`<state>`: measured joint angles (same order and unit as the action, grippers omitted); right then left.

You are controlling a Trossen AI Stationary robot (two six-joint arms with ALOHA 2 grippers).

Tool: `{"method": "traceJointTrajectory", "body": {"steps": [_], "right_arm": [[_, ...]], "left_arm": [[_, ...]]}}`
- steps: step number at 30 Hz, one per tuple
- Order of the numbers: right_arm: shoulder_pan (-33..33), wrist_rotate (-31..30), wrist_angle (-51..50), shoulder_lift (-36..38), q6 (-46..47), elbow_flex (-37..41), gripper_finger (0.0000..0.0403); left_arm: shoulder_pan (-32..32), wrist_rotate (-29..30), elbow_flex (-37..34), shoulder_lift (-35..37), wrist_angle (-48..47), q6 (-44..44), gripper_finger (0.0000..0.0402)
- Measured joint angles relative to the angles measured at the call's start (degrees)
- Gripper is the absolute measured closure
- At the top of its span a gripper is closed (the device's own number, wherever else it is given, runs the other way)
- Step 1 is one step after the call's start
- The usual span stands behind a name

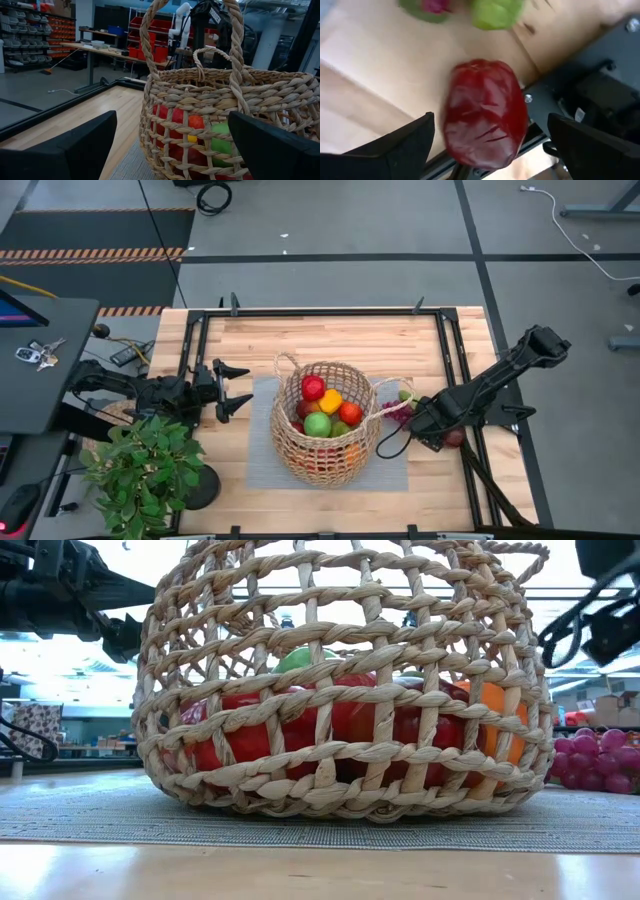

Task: Build produce basket
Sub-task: Put the dark red apple into the brown basket

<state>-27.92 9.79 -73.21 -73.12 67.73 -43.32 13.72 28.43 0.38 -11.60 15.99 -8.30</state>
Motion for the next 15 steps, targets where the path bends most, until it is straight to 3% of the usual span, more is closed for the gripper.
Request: {"method": "traceJointTrajectory", "body": {"steps": [8,15], "right_arm": [[0.0,5.0,2.4,-3.2,1.0,2.0,0.0014],[-1.4,8.7,12.6,-8.1,-1.9,1.6,0.0014]], "left_arm": [[0.0,0.0,0.0,0.0,0.0,0.0,0.0012],[0.0,0.0,0.0,0.0,0.0,0.0,0.0012]]}}
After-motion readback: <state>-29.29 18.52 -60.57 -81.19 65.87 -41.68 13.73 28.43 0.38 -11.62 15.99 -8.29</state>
